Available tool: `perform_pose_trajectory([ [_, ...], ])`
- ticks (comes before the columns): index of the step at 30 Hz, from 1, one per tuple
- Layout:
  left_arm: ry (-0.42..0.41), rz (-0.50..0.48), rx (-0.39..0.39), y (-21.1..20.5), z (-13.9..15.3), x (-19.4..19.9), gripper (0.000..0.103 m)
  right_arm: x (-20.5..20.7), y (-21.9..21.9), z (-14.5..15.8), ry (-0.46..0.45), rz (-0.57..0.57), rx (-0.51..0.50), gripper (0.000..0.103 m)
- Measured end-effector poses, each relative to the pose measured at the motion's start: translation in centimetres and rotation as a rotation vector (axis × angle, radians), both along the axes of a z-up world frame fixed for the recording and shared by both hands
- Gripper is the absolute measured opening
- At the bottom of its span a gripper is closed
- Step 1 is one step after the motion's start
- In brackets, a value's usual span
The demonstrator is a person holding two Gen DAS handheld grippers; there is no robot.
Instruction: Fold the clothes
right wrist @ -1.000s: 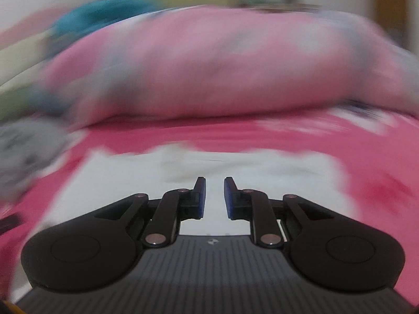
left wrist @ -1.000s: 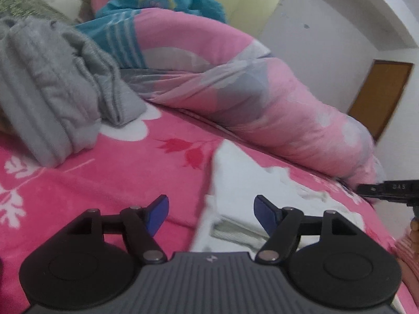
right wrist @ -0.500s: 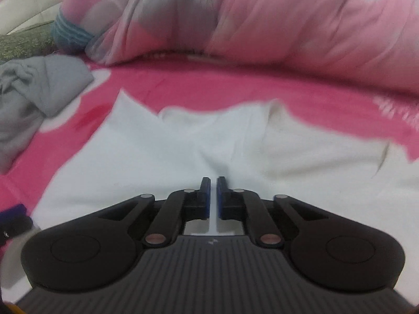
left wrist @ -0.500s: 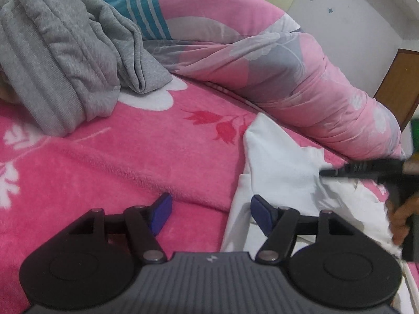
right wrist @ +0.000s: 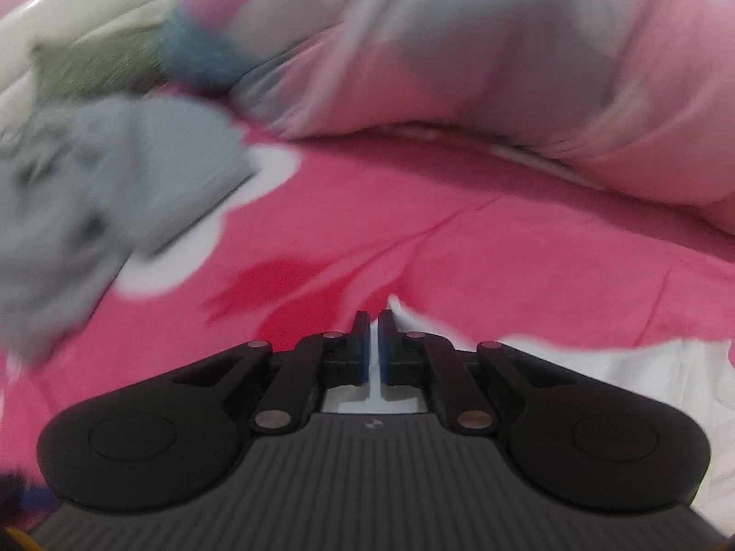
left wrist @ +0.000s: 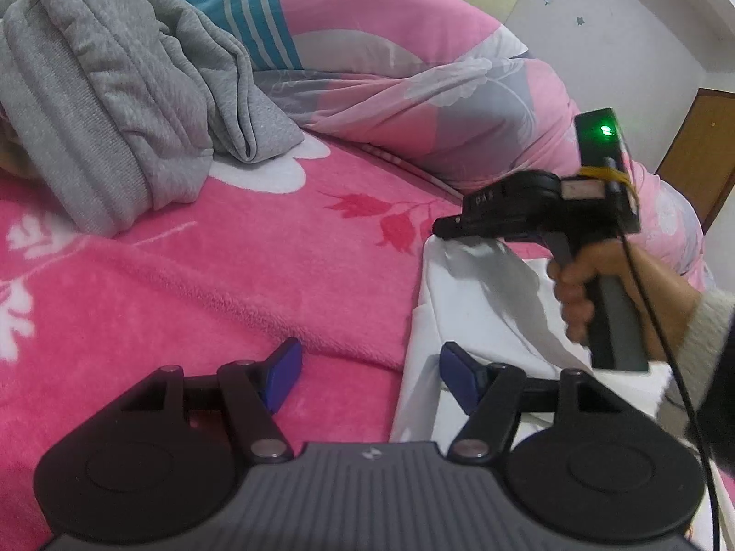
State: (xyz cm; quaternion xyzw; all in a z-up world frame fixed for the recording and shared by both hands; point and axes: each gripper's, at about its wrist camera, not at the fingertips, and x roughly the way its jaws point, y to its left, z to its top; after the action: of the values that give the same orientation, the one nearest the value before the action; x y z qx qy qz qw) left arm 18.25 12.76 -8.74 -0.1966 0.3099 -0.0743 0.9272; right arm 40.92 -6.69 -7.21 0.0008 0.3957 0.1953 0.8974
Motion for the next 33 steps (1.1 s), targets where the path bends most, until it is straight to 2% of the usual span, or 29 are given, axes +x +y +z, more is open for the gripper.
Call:
perform_pose_trajectory([
  [2, -0.001, 0.0, -0.004, 0.1, 0.0, 0.0, 0.068, 0.9, -0.3, 0.1, -0.032, -0.07, -0.043, 0.003],
  [5, -0.002, -0.001, -0.012, 0.2, -0.1, 0.0, 0.068, 1.3, -2.9, 1.4, -0.054, -0.193, 0.032, 0.005],
  [9, -0.003, 0.0, -0.024, 0.4, -0.1, -0.1, 0.068, -1.8, -6.1, 4.6, -0.11, -0.21, 0.09, 0.005],
  [13, -0.003, 0.002, -0.037, 0.5, -0.1, -0.1, 0.068, -6.9, -10.0, 6.8, -0.116, -0.185, 0.088, 0.005],
  [16, -0.003, 0.003, -0.047, 0.7, -0.1, -0.1, 0.068, -10.5, -12.2, 6.4, -0.066, -0.166, 0.067, 0.005],
  [19, -0.004, 0.003, -0.055, 0.9, -0.2, -0.1, 0.068, -13.1, -13.8, 4.4, -0.008, -0.149, 0.014, 0.005],
  [21, -0.005, 0.004, -0.056, 0.9, -0.2, -0.1, 0.068, -14.6, -16.1, 3.0, 0.02, -0.183, -0.02, 0.005],
  [23, -0.005, 0.004, -0.055, 0.9, -0.2, -0.1, 0.068, -16.2, -19.5, 1.8, 0.029, -0.272, -0.069, 0.005],
  [26, -0.004, 0.002, -0.057, 1.0, -0.2, 0.0, 0.068, -18.4, -27.0, 0.8, 0.019, -0.482, -0.027, 0.0],
  [27, -0.003, 0.001, -0.062, 1.0, -0.2, 0.0, 0.068, -19.5, -29.4, 0.9, 0.002, -0.544, 0.011, 0.002],
  [29, -0.003, 0.001, -0.073, 1.2, -0.2, 0.0, 0.068, -21.7, -32.7, 1.4, -0.029, -0.69, -0.011, 0.006],
  [30, -0.003, 0.0, -0.067, 1.1, -0.2, 0.0, 0.068, -22.8, -34.0, 1.8, -0.037, -0.736, -0.014, 0.007],
  [33, -0.003, -0.004, -0.048, 0.8, -0.1, 0.0, 0.069, -27.4, -36.2, 3.3, -0.076, -0.808, 0.068, 0.007],
])
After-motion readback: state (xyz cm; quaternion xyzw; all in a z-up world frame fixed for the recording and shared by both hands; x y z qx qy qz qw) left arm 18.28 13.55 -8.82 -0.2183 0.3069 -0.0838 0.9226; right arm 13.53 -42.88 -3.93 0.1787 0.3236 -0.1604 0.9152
